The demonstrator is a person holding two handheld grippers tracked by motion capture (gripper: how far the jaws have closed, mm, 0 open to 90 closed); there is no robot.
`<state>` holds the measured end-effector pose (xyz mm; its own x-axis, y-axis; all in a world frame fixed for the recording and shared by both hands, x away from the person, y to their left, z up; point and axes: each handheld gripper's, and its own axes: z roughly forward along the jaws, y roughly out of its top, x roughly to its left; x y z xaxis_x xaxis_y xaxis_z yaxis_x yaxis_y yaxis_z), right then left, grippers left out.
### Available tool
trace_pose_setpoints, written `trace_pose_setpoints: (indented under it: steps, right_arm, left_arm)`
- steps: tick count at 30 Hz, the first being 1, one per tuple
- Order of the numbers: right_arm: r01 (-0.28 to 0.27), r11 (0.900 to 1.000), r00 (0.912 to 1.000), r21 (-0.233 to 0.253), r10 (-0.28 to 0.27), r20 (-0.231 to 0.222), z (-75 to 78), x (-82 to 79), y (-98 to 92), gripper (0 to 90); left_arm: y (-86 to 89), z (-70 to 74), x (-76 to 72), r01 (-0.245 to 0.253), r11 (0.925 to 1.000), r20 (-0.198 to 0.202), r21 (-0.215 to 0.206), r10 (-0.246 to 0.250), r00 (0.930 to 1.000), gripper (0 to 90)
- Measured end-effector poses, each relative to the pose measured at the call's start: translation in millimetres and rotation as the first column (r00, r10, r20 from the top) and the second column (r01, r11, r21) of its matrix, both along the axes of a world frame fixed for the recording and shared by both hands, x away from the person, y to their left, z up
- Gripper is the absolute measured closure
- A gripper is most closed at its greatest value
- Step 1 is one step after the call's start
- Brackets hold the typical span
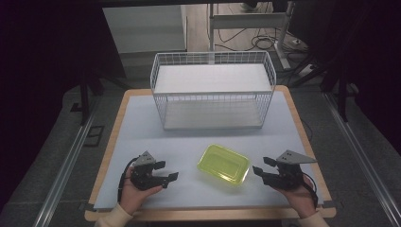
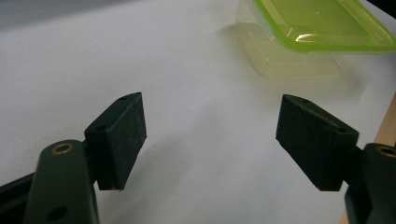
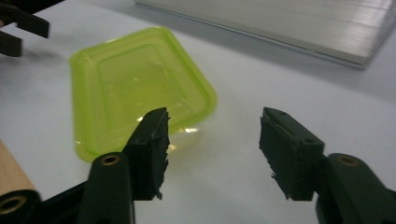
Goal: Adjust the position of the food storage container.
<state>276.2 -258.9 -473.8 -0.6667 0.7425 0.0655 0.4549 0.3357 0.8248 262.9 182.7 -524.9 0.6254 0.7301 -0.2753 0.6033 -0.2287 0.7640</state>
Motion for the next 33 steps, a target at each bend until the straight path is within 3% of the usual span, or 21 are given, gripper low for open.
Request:
trace_pose_setpoints:
  steps: [9, 13, 17, 20, 21, 22, 23, 24, 33]
  right_arm:
    - [-0.135, 0.991, 0.9909, -0.015, 0.135, 0.005, 9.6, -10.0, 29.7, 72.2]
    - [-0.208, 0.978, 0.9780, -0.004, 0.208, -0.013, 13.2, -12.6, 41.9, 87.0]
    - [-0.250, 0.968, 0.9678, -0.012, 0.250, -0.029, 10.6, -13.1, 51.4, 89.4]
    - [-0.289, 0.957, 0.9568, -0.027, 0.288, -0.043, 6.1, -14.2, 61.6, 89.8]
    - [-0.311, 0.950, 0.9494, -0.038, 0.309, -0.055, 3.6, -15.4, 67.6, 89.8]
    - [-0.311, 0.950, 0.9494, -0.038, 0.309, -0.055, 3.6, -15.4, 67.6, 89.8]
    - [-0.330, 0.943, 0.9430, -0.047, 0.326, -0.065, 0.9, -16.9, 73.2, 89.9]
    - [-0.330, 0.943, 0.9430, -0.047, 0.326, -0.065, 0.9, -16.9, 73.2, 89.9]
    - [-0.394, 0.916, 0.9157, -0.079, 0.384, -0.119, -14.1, -24.2, 94.5, 89.9]
  left_arm:
    - [3.3, 0.9, -7.9, -0.013, 0.9999, 0.006, 0.004, 0.013, 0.9999, 23.5]
    - [4.9, 0.4, -8.8, -0.020, 0.9998, 0.003, 0.004, 0.020, 0.9998, 23.5]
    - [4.4, -0.9, -9.0, -0.022, 0.9997, -0.003, 0.006, 0.022, 0.9998, 23.5]
    - [5.0, -1.4, -9.4, -0.024, 0.9997, -0.006, 0.004, 0.024, 0.9997, 23.5]
    - [5.5, -1.6, -9.5, -0.024, 0.9997, -0.006, 0.003, 0.024, 0.9997, 23.5]
    - [5.5, -1.6, -9.5, -0.024, 0.9997, -0.006, 0.003, 0.024, 0.9997, 23.5]
    - [5.8, -1.8, -9.5, -0.022, 0.9998, -0.008, 0.002, 0.022, 0.9997, 23.5]
    - [5.8, -1.8, -9.5, -0.022, 0.9998, -0.008, 0.002, 0.022, 0.9997, 23.5]
    - [4.9, -2.7, -9.6, -0.015, 0.9999, -0.013, 0.001, 0.015, 0.9998, 23.5]
